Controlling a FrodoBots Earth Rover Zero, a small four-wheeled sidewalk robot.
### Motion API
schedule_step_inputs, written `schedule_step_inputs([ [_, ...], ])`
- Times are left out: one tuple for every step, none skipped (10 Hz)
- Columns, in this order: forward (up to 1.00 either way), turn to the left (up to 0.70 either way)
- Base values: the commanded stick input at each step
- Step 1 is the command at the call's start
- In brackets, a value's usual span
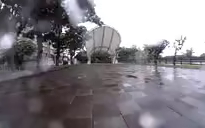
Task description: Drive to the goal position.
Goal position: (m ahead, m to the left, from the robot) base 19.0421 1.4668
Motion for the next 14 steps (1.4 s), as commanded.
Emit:
schedule_step_inputs([
  [1.00,0.00],
  [1.00,0.00],
  [1.00,0.00],
  [1.00,0.00],
  [1.00,0.00],
  [1.00,0.00],
  [1.00,0.09],
  [1.00,0.13],
  [1.00,0.04],
  [1.00,0.00],
  [1.00,0.00],
  [1.00,0.00],
  [1.00,0.00],
  [1.00,0.00],
])
